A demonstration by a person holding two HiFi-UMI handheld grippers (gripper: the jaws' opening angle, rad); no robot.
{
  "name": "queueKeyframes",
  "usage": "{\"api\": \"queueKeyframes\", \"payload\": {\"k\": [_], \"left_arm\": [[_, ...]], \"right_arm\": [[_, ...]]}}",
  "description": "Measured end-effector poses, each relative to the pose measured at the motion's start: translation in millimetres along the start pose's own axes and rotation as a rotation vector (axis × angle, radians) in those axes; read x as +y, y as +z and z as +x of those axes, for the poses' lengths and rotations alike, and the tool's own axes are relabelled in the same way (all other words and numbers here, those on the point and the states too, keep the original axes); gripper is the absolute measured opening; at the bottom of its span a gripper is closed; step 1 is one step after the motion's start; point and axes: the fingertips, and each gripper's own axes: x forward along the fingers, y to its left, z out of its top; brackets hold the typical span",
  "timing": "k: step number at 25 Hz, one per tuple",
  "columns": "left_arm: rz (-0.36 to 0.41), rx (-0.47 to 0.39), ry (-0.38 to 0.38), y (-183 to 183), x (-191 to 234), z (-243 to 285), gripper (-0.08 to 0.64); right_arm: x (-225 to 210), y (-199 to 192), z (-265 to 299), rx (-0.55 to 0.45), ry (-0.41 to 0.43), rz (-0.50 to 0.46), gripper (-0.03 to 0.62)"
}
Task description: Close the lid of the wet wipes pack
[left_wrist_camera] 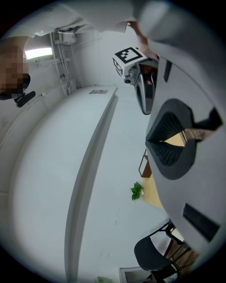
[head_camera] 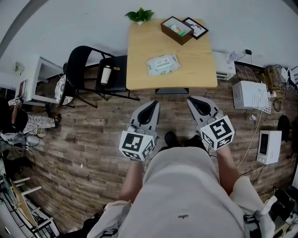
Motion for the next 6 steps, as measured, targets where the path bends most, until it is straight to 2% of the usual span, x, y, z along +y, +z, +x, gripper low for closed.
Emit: {"api": "queueKeyframes", "payload": {"k": [6], "left_arm": [[-0.001,0.006,0.003,-2.8,2.7,-4.5,0.008]], "right_arm": [[6.2,2.5,1.8,-0.001,0.010,-0.002,-0.002]]}}
